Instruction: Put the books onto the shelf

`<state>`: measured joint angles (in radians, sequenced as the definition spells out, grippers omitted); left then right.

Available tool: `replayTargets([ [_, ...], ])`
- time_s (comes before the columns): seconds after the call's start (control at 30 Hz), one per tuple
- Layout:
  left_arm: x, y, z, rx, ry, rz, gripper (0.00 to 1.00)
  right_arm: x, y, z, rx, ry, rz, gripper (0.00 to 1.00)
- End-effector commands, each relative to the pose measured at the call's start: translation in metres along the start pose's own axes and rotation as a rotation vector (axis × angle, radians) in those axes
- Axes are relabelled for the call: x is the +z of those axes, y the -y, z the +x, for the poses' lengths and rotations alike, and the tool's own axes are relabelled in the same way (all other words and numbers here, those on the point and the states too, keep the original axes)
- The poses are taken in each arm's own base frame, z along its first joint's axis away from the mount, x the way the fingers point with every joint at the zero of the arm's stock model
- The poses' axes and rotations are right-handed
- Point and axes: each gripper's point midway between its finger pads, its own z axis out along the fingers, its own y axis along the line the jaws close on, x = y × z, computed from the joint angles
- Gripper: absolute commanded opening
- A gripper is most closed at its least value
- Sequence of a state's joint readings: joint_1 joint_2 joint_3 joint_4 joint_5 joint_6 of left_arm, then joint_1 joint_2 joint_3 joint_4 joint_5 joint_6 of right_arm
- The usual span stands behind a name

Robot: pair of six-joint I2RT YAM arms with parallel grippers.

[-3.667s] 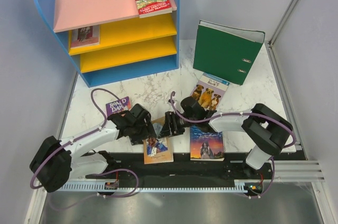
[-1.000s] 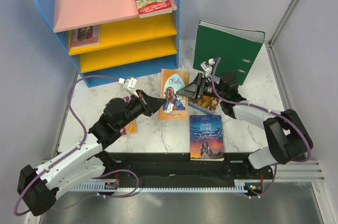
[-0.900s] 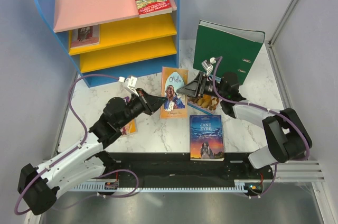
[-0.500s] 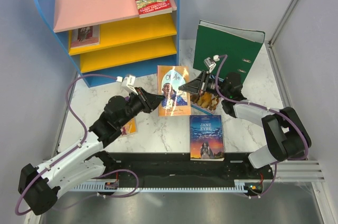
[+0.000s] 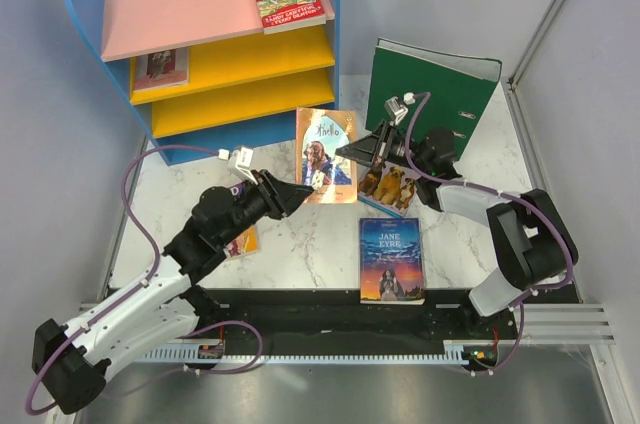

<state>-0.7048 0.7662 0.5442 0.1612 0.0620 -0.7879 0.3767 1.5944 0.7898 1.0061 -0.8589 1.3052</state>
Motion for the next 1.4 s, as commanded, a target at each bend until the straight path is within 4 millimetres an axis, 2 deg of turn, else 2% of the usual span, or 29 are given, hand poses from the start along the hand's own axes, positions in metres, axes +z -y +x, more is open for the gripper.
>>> replayTargets([
  [0.0, -0.006, 0.011, 0.0, -0.027, 0.004, 0.049, 0.31, 0.007, -0.025, -0.02, -0.079, 0.047, -0.08, 0.0],
  [0.1, -0.006, 0.008, 0.004, -0.037, -0.005, 0.042, 0.29, 0.007, -0.027, -0.022, -0.078, 0.051, -0.086, 0.0],
  [0.27, -0.003, 0.009, 0.008, -0.051, -0.026, 0.049, 0.32, 0.009, -0.029, -0.025, -0.076, 0.058, -0.091, 0.0],
  [0.37, -0.002, 0.012, 0.007, -0.049, -0.033, 0.06, 0.14, 0.011, -0.029, -0.028, -0.075, 0.063, -0.092, 0.0],
  [0.4, -0.001, 0.013, 0.007, -0.047, -0.034, 0.061, 0.03, 0.011, -0.031, -0.028, -0.078, 0.061, -0.095, 0.0],
  [0.47, -0.001, 0.014, 0.004, -0.047, -0.024, 0.062, 0.02, 0.011, -0.033, -0.027, -0.085, 0.055, -0.103, 0.02],
  [0.57, -0.003, 0.016, -0.003, -0.036, -0.007, 0.051, 0.02, 0.009, -0.031, -0.027, -0.091, 0.054, -0.092, 0.12],
  [0.63, -0.005, 0.02, -0.012, -0.022, 0.013, 0.04, 0.02, 0.007, -0.026, -0.023, -0.098, 0.049, -0.079, 0.21],
  [0.67, -0.005, 0.022, -0.017, -0.017, 0.023, 0.041, 0.02, 0.005, -0.027, -0.023, -0.107, 0.05, -0.076, 0.36],
  [0.73, -0.008, 0.033, -0.031, -0.002, 0.054, 0.051, 0.02, -0.001, -0.018, -0.018, -0.102, 0.053, -0.04, 0.49],
  [0.77, -0.009, 0.034, -0.034, 0.004, 0.055, 0.047, 0.02, -0.005, -0.011, -0.016, -0.124, 0.053, 0.006, 0.58],
  [0.87, -0.011, 0.055, -0.06, 0.027, 0.104, 0.068, 0.02, -0.019, 0.011, -0.003, -0.171, 0.031, 0.143, 0.69],
  [0.93, -0.011, 0.063, -0.068, 0.047, 0.115, 0.077, 0.02, -0.029, 0.022, 0.0, -0.205, 0.043, 0.224, 0.73],
  [0.97, -0.012, 0.072, -0.076, 0.053, 0.128, 0.091, 0.02, -0.037, 0.025, 0.007, -0.232, 0.024, 0.272, 0.75],
  [1.13, -0.009, 0.094, -0.097, 0.082, 0.151, 0.129, 0.02, -0.063, 0.029, 0.023, -0.281, 0.031, 0.375, 0.78],
  [1.23, -0.006, 0.11, -0.118, 0.101, 0.195, 0.147, 0.02, -0.079, 0.05, 0.041, -0.262, 0.017, 0.441, 0.78],
  [1.27, -0.003, 0.12, -0.13, 0.108, 0.218, 0.154, 0.02, -0.088, 0.06, 0.051, -0.241, 0.009, 0.472, 0.79],
  [1.33, 0.001, 0.126, -0.144, 0.13, 0.238, 0.141, 0.02, -0.098, 0.069, 0.059, -0.249, 0.02, 0.51, 0.79],
  [1.37, -0.003, 0.14, -0.166, 0.148, 0.289, 0.143, 0.02, -0.105, 0.079, 0.07, -0.233, 0.009, 0.534, 0.79],
])
